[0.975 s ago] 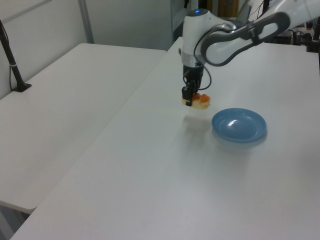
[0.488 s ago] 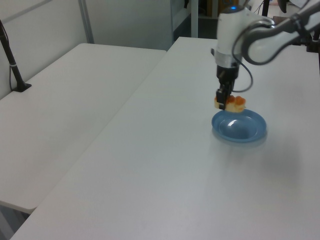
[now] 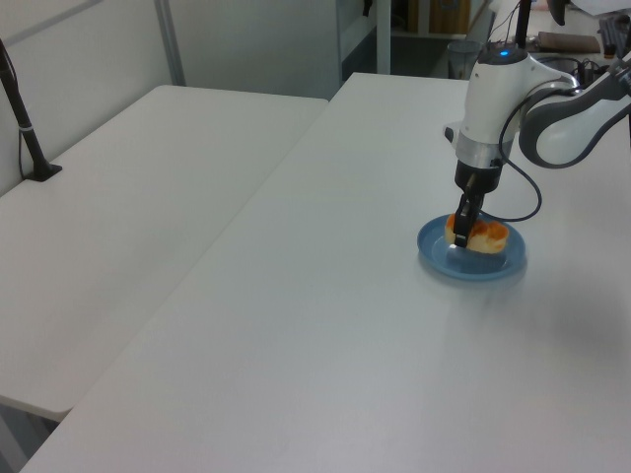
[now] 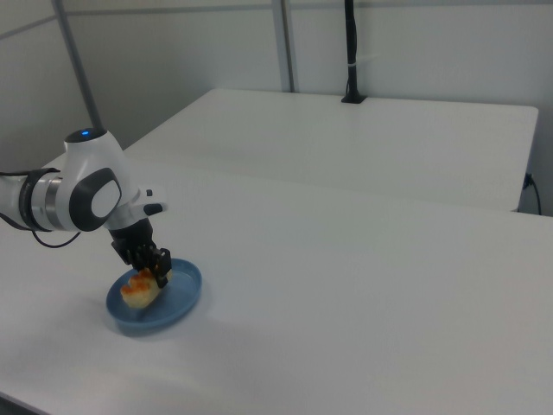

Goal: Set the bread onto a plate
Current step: 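Lift the bread roll and carry it over the blue plate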

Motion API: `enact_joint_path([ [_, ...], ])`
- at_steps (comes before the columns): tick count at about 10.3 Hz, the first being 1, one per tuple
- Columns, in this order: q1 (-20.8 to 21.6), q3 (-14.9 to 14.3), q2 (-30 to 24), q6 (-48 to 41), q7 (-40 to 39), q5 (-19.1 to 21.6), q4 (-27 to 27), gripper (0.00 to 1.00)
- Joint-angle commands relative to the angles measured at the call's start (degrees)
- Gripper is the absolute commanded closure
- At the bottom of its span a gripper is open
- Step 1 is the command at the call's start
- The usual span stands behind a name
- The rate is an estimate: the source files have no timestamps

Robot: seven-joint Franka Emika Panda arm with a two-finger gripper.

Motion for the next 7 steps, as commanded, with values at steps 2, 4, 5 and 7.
enact_joint_path([
  [2, -0.2, -0.7, 4.6, 1.8, 1.3, 0.5, 2.7, 0.46],
  [4, -0.7, -0.7, 4.7, 1.7, 1.4, 0.5, 2.7, 0.26],
  [5, -0.7, -0.7, 4.5, 1.4, 1.4, 0.5, 3.0, 0.03],
  [7, -0.6, -0.7, 3.9, -4.9, 1.9, 0.5, 6.5, 0.0],
])
